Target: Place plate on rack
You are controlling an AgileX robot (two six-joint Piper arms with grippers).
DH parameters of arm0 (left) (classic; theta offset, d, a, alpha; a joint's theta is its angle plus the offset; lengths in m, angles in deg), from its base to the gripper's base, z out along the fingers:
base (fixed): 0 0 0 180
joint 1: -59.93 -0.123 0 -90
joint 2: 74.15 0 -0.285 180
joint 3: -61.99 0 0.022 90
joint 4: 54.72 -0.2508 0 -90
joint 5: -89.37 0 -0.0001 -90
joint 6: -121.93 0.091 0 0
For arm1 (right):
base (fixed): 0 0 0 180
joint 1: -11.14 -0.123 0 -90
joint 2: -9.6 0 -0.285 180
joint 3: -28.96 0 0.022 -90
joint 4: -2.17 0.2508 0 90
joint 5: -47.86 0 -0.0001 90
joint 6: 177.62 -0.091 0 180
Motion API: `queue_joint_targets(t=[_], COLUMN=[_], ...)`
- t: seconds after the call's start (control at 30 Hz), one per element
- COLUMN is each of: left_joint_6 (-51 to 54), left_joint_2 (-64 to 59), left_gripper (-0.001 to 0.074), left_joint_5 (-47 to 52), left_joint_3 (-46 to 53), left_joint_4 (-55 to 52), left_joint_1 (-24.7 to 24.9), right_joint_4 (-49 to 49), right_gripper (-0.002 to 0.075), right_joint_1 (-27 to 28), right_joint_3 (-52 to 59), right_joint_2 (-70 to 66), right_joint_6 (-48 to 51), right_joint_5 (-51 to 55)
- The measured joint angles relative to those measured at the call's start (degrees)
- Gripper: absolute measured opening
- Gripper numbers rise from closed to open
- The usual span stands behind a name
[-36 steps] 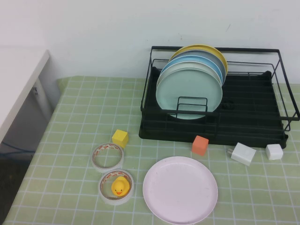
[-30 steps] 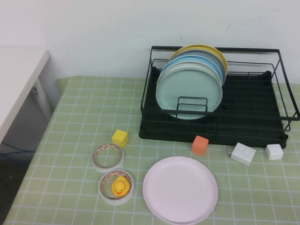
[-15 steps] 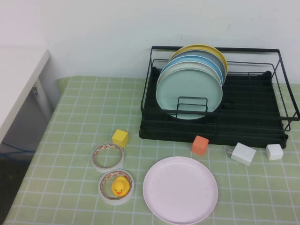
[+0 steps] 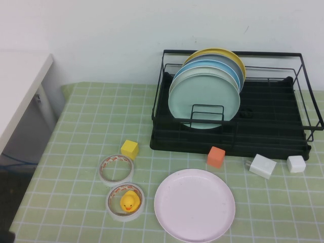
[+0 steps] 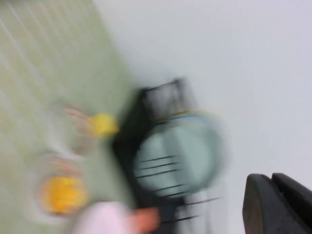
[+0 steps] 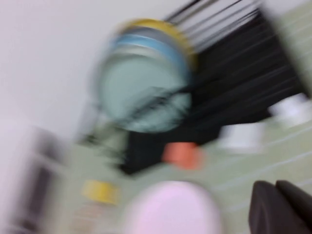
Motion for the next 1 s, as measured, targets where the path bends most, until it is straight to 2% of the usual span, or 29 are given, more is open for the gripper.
queue_joint_targets(t=[0.07,0.13,0.37,0.5,0.63,0.7,0.83,1.0], left_joint_6=[-1.8,-1.3,-1.0,5.4,19.5,23.3,26.4,38.2], left_joint_2=[0.0,0.0,0.0,0.0,-1.4,-5.1,-17.8,-31.9], left_gripper=[-0.0001,-0.0001,-0.0002,-0.0002,-0.0002,-0.0002,-0.0001,-0.0001], left_joint_5=[-3.1,-5.8,-9.5,-11.2,-2.8,3.5,17.3,25.8], left_joint_3=[0.0,0.0,0.0,-0.3,-7.4,-12.1,-21.2,-32.0], left_joint_4=[8.3,11.7,21.4,20.3,12.3,7.5,-2.6,-8.2], left_joint_1=[0.0,0.0,0.0,0.0,0.0,0.0,0.0,0.0], right_joint_4=[7.4,11.4,13.9,14.0,14.8,15.4,15.5,15.5], right_gripper=[-0.0002,-0.0002,-0.0002,-0.0002,-0.0002,-0.0002,-0.0002,-0.0002], right_joint_1=[0.0,0.0,0.0,0.0,0.0,0.0,0.0,0.0], right_joint_3=[0.0,0.0,0.0,0.0,0.0,0.0,0.0,-3.6], right_joint_2=[0.0,0.0,0.0,0.0,0.0,0.0,0.0,-0.7], right_joint_6=[-0.1,-0.2,2.9,7.5,14.9,16.5,18.8,26.4], right_joint_5=[-0.3,-1.8,-3.0,-1.7,-1.3,-1.0,1.8,7.9])
